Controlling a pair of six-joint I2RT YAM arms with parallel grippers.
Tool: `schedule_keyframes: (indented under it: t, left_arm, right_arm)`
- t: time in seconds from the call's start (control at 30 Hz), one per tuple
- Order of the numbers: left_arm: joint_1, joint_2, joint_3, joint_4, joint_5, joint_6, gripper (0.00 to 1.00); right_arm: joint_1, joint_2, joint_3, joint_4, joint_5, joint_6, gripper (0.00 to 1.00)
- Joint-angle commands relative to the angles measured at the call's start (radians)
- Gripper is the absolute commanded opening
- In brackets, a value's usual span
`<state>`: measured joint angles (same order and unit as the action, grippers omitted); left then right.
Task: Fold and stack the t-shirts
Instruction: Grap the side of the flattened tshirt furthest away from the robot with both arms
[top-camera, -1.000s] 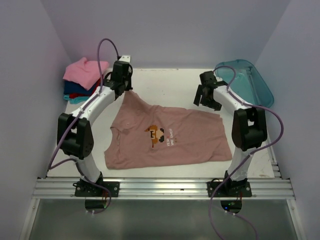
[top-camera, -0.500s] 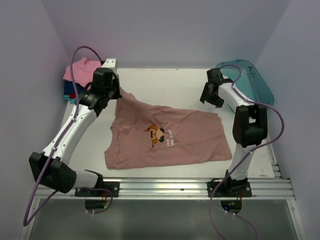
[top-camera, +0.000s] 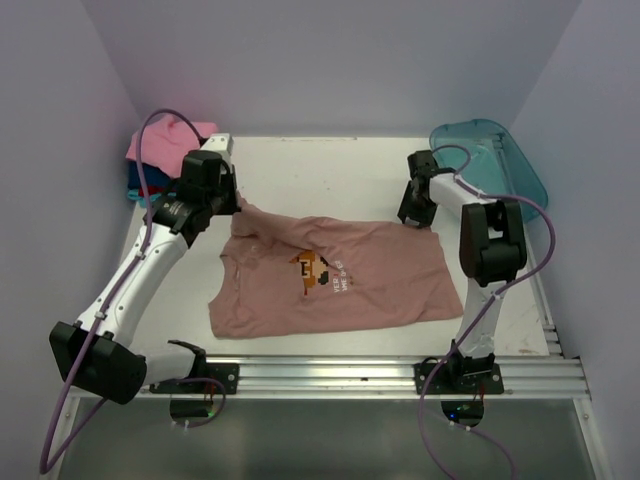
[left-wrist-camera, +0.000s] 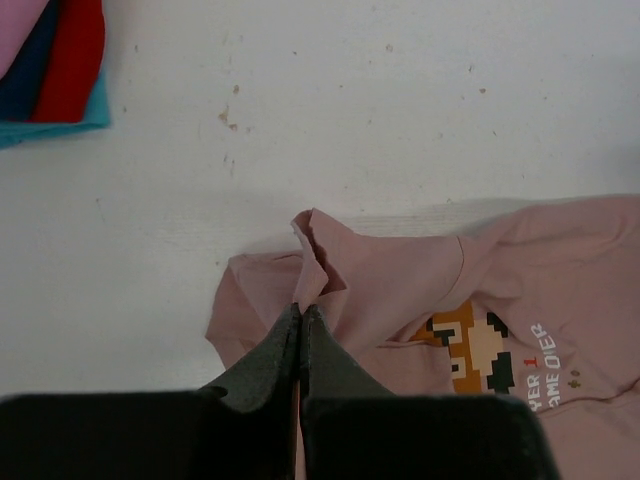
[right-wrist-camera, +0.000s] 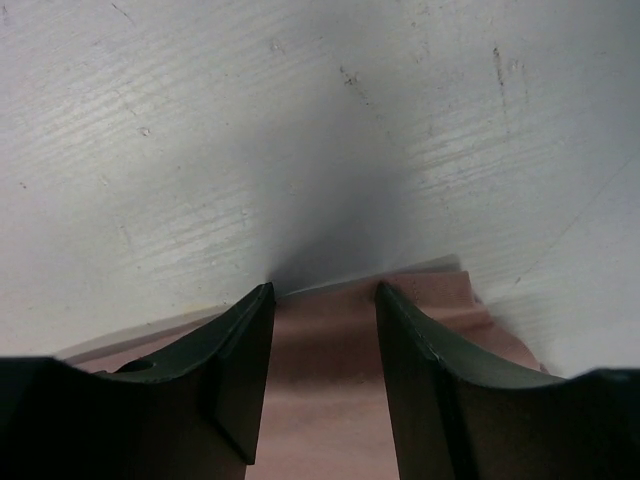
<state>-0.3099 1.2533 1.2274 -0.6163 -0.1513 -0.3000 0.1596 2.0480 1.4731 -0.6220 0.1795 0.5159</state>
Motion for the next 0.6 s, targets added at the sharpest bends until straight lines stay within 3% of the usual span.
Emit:
schedule_keyframes:
  t: [0.0, 0.2, 0.57]
  left_arm:
    - [0.0, -0.015, -0.008, 0.009, 0.01, -0.013, 0.0]
    - [0.0, -0.028, -0.025, 0.018, 0.013, -0.017, 0.0]
    - [-0.001, -0.003, -0.048, 0.038, 0.021, -0.018, 0.0]
  right_arm:
    - [-0.002, -0.04, -0.078, 0.025, -0.025, 0.013, 0.49]
    - [-0.002, -0.149, -0.207, 0.045, 0.034, 0.013, 0.56]
    - [-0.003, -0.181, -0.226, 0.039, 0.086, 0.006, 0.66]
